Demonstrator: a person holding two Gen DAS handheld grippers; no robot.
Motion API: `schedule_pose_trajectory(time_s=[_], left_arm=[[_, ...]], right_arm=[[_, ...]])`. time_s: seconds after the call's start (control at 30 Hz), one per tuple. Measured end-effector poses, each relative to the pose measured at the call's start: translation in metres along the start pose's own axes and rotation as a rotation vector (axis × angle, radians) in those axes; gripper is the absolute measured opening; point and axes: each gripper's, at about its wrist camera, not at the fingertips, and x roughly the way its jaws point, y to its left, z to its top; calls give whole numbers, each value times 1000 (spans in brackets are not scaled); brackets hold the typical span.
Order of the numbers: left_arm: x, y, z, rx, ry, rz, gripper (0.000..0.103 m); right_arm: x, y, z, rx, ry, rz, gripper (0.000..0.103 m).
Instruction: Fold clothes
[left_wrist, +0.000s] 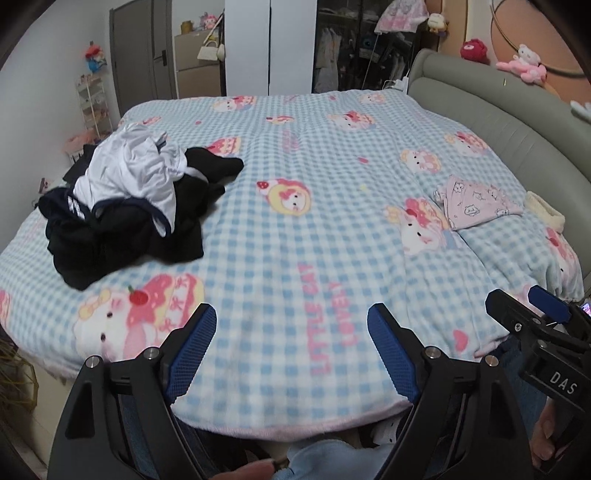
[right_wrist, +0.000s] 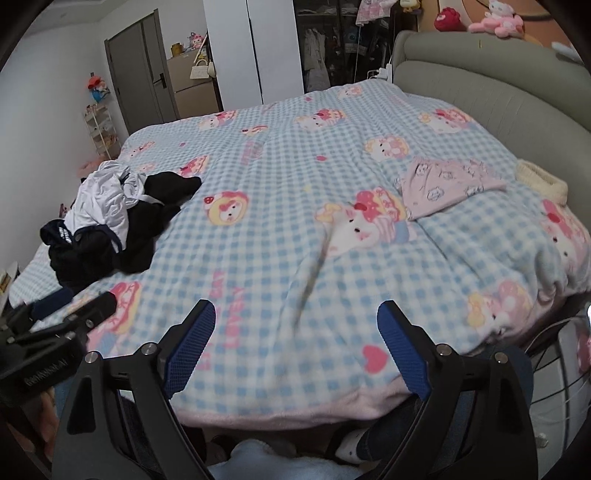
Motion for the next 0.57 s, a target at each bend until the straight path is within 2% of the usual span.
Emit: schedule_pose_trajectory(time_s=[0.57], left_arm=[[-17,3,-14,-30,-27,-12,86]], right_arm=[[-18,15,-20,-70,-4,38,91]])
